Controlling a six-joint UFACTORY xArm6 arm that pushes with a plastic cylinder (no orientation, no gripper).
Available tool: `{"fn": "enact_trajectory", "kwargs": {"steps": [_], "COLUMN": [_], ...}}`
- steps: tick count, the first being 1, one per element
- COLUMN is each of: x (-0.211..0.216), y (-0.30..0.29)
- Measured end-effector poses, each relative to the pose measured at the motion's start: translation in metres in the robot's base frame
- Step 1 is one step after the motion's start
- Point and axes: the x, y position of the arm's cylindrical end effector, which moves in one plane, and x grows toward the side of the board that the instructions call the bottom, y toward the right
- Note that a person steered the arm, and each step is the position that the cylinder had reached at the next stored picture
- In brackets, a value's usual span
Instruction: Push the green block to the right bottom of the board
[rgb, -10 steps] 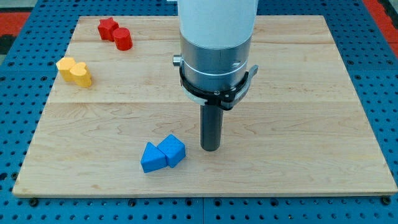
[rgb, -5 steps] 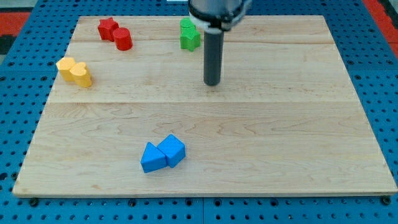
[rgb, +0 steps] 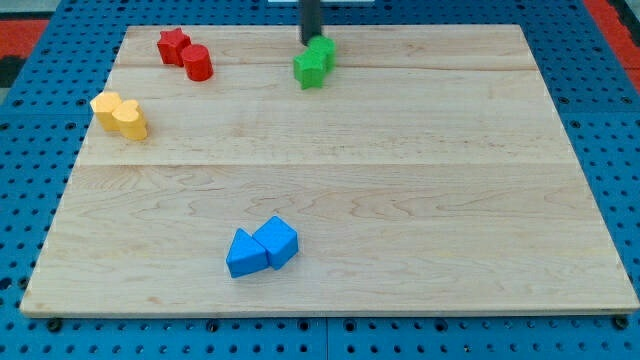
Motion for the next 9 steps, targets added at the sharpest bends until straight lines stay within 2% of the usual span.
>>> {"fn": "enact_trajectory", "kwargs": {"steps": [1,2,3,4,5,6,7,8,9], "x": [0.054,0.002,0.044,0.134,0.138,0.131,0.149,0.2,0.236], "y": [-0.024,-0.007,0.027,0.027,0.05,0.005,0.064,0.112,0.132]}}
